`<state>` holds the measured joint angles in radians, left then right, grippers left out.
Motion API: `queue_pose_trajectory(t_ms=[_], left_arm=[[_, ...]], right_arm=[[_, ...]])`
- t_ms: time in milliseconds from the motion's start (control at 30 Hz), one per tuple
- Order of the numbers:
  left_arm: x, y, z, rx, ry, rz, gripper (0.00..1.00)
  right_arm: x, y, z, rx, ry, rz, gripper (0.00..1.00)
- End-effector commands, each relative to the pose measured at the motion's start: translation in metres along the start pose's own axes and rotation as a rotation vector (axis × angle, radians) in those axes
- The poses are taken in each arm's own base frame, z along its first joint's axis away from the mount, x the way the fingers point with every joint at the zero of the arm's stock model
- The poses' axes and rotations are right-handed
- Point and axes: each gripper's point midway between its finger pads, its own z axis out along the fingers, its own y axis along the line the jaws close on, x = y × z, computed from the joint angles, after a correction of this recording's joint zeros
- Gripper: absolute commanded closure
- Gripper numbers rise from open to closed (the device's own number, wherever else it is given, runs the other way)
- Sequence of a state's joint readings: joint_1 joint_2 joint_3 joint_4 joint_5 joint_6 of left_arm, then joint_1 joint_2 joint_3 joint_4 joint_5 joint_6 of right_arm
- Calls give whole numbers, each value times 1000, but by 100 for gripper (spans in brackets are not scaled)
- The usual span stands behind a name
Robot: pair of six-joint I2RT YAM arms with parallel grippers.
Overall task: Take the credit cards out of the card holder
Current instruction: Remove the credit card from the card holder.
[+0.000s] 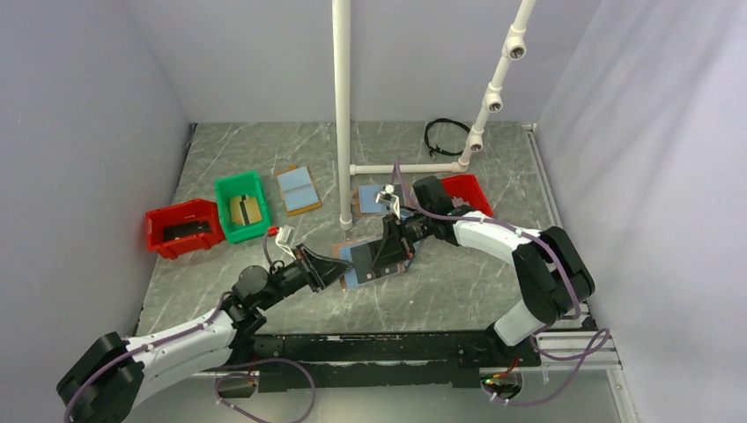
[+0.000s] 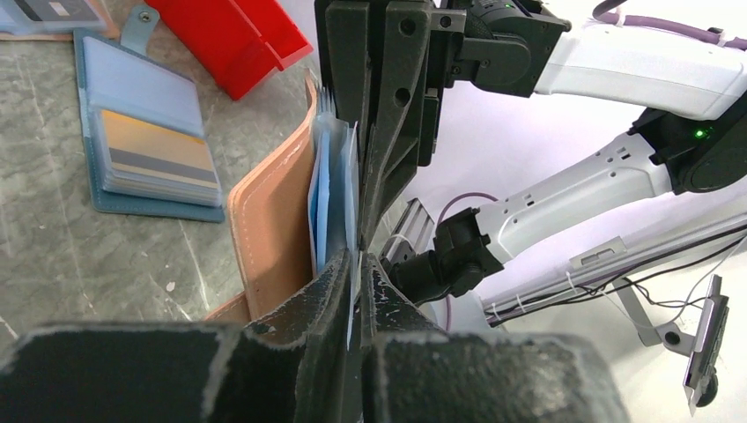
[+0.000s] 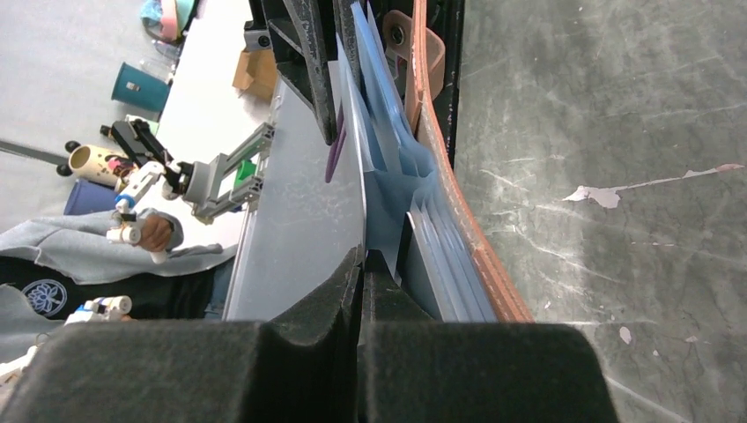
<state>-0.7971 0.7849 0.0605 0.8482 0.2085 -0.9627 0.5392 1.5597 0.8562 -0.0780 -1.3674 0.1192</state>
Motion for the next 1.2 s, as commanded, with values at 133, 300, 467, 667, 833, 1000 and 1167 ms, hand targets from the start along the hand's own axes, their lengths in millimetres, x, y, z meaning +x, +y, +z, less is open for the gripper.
queue_pose_trajectory(t_ms=[133,300,467,667,833,1000,1167], left_arm=[[4,0,-2,10,17,21,86],[6,2,3,6,34,19,86],[7,4,4,9,28,18,100],[5,22,-10,-66,-19,4,100],[5,32,-19,-128,-24,-7,100],[7,36,-23,-150,-19,-12,100],[23,54,-23,-255,76,-28,65]], right_arm=[[-7,-1,-2,-12,-8,-39,100],[-7,-1,-1,-14,-7,-37,100],[-7,-5,-2,4,-4,-30,100],[-2,-19,-3,36,10,1,100],[-1,-20,-3,37,10,4,100],[1,-24,-3,47,13,21,100],[10,-37,0,53,20,68,100]])
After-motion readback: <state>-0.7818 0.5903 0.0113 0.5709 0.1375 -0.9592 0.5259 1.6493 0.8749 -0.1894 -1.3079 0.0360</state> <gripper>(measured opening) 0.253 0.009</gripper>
